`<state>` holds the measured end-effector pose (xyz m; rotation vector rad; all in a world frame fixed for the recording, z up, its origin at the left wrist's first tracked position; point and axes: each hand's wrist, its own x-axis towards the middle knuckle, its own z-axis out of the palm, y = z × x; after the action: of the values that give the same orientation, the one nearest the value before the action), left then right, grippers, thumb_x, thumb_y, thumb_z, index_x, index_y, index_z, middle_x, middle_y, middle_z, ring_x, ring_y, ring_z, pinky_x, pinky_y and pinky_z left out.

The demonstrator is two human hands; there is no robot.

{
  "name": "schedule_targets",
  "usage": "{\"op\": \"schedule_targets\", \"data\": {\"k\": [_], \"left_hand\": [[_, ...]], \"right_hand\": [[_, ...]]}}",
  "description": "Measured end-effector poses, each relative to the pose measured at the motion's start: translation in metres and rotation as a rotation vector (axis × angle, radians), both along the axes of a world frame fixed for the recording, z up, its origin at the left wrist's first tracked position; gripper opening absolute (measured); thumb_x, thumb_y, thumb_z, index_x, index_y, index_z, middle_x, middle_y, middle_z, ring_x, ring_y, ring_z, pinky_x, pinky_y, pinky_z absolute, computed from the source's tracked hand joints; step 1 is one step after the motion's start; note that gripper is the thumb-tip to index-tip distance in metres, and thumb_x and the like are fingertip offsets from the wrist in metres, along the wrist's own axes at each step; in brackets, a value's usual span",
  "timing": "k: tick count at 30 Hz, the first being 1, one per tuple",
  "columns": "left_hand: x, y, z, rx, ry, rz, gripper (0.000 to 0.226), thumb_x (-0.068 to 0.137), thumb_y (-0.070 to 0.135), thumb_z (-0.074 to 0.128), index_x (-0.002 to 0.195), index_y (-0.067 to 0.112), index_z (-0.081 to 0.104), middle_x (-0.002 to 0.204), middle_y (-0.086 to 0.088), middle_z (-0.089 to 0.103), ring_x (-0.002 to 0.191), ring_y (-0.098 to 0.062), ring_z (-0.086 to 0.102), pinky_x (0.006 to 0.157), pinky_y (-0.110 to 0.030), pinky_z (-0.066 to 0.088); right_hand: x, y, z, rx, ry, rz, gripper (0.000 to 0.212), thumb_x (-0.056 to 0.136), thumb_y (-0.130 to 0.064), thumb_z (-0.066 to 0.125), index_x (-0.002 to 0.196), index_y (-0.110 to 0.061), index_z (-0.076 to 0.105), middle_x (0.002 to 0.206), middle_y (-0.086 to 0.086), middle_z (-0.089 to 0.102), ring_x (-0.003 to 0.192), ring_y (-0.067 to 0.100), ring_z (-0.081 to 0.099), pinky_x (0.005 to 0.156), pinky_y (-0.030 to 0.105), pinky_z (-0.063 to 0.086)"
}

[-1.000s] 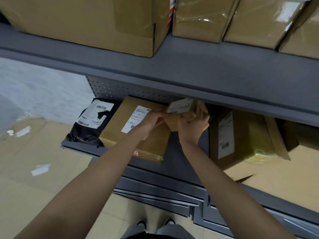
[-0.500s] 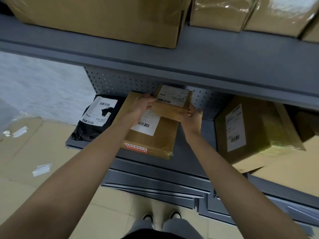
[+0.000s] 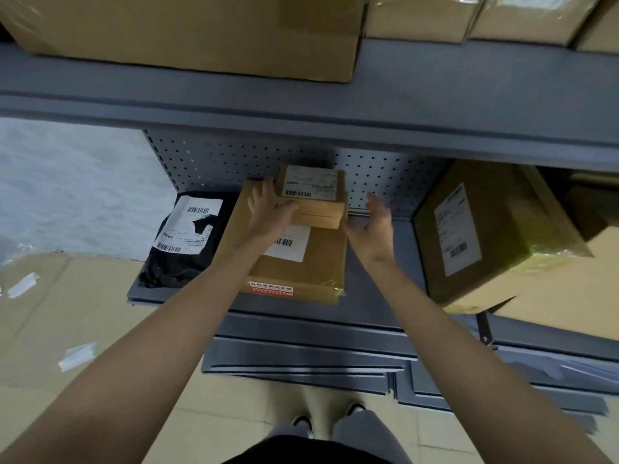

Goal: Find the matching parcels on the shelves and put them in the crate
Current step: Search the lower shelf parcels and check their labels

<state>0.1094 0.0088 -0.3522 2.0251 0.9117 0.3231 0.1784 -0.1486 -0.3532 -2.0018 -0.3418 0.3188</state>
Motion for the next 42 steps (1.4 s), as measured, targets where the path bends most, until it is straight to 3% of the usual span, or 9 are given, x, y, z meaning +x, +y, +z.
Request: {"op": "schedule_targets", "data": {"k": [6, 11, 16, 21, 28, 31, 35, 39, 42], "left_hand": [[0.024, -0.052, 0.003, 0.172, -0.086, -0.232, 0.084, 0.083, 0.027, 0.064, 0.147, 0.012, 0.012, 0.152, -0.012, 0.012, 0.139, -0.032, 0.006, 0.113, -0.05, 0.015], [0.048, -0.104, -0.007, 0.066, -0.111, -0.387, 0.083, 0.079, 0.03, 0.067, 0.146, 0.016, 0.02, 0.154, -0.008, 0.014, 0.141, -0.03, 0.009, 0.113, -0.045, 0.015], [0.055, -0.138, -0.015, 0.005, -0.069, -0.463, 0.08, 0.079, 0.032, 0.067, 0.145, 0.019, 0.024, 0.153, -0.005, 0.022, 0.141, -0.024, 0.016, 0.11, -0.037, 0.017], [0.054, -0.157, -0.018, -0.113, 0.033, -0.464, 0.078, 0.081, 0.034, 0.065, 0.146, 0.023, 0.022, 0.154, -0.005, 0.02, 0.142, -0.027, 0.016, 0.114, -0.049, 0.021], [0.042, -0.185, -0.023, -0.457, 0.076, -0.275, 0.086, 0.077, 0.043, 0.069, 0.146, 0.026, 0.02, 0.153, -0.005, 0.023, 0.139, -0.027, 0.027, 0.11, -0.045, 0.029], [0.028, -0.193, -0.03, -0.61, 0.0, -0.173, 0.1, 0.071, 0.037, 0.077, 0.147, 0.02, 0.014, 0.137, 0.001, 0.045, 0.131, -0.023, 0.04, 0.097, -0.033, 0.041], [0.013, -0.189, -0.034, -0.525, -0.001, -0.095, 0.114, 0.06, 0.042, 0.083, 0.147, 0.019, 0.012, 0.143, -0.004, 0.041, 0.129, -0.026, 0.042, 0.108, -0.043, 0.035], [0.003, -0.177, -0.026, -0.451, -0.031, -0.117, 0.115, 0.057, 0.043, 0.084, 0.147, 0.029, 0.012, 0.15, 0.002, 0.029, 0.135, -0.021, 0.032, 0.108, -0.037, 0.027], [0.002, -0.163, -0.018, -0.346, 0.005, -0.119, 0.118, 0.056, 0.039, 0.086, 0.147, 0.032, 0.011, 0.153, -0.001, 0.023, 0.137, -0.024, 0.028, 0.108, -0.043, 0.028]], "right_hand": [[0.021, -0.073, 0.041, -0.435, -0.623, -0.338, 0.051, 0.081, -0.019, 0.057, 0.129, -0.002, 0.048, 0.124, 0.025, 0.048, 0.114, 0.039, 0.042, 0.098, 0.041, 0.029], [0.039, -0.136, 0.052, -0.793, -0.51, -0.47, 0.065, 0.083, -0.039, 0.061, 0.135, -0.006, 0.039, 0.142, 0.025, 0.035, 0.135, 0.043, 0.024, 0.114, 0.051, 0.012], [0.038, -0.172, 0.047, -0.798, -0.396, -0.454, 0.077, 0.079, -0.047, 0.061, 0.142, -0.018, 0.029, 0.148, 0.02, 0.028, 0.134, 0.038, 0.024, 0.106, 0.048, 0.025], [0.038, -0.18, 0.049, -0.836, -0.452, -0.411, 0.085, 0.075, -0.057, 0.059, 0.144, -0.018, 0.027, 0.138, 0.023, 0.037, 0.121, 0.042, 0.034, 0.099, 0.044, 0.029], [0.025, -0.206, 0.049, -0.382, -0.347, -0.417, 0.079, 0.077, -0.051, 0.057, 0.146, -0.022, 0.03, 0.134, 0.02, 0.039, 0.114, 0.042, 0.042, 0.1, 0.045, 0.034], [0.007, -0.217, 0.038, -0.118, -0.22, -0.399, 0.078, 0.08, -0.05, 0.058, 0.147, -0.023, 0.028, 0.131, 0.017, 0.041, 0.117, 0.036, 0.042, 0.105, 0.04, 0.033], [-0.01, -0.224, 0.019, 0.107, -0.1, -0.412, 0.065, 0.084, -0.045, 0.061, 0.142, -0.029, 0.035, 0.129, 0.009, 0.041, 0.117, 0.024, 0.045, 0.105, 0.038, 0.037], [-0.011, -0.233, 0.001, 0.371, 0.065, -0.433, 0.059, 0.084, -0.043, 0.058, 0.137, -0.026, 0.041, 0.127, 0.0, 0.05, 0.12, 0.019, 0.049, 0.101, 0.031, 0.039], [-0.006, -0.237, -0.012, 0.271, 0.103, -0.391, 0.054, 0.078, -0.053, 0.054, 0.124, -0.026, 0.045, 0.115, -0.001, 0.055, 0.115, 0.023, 0.05, 0.095, 0.034, 0.041]]}}
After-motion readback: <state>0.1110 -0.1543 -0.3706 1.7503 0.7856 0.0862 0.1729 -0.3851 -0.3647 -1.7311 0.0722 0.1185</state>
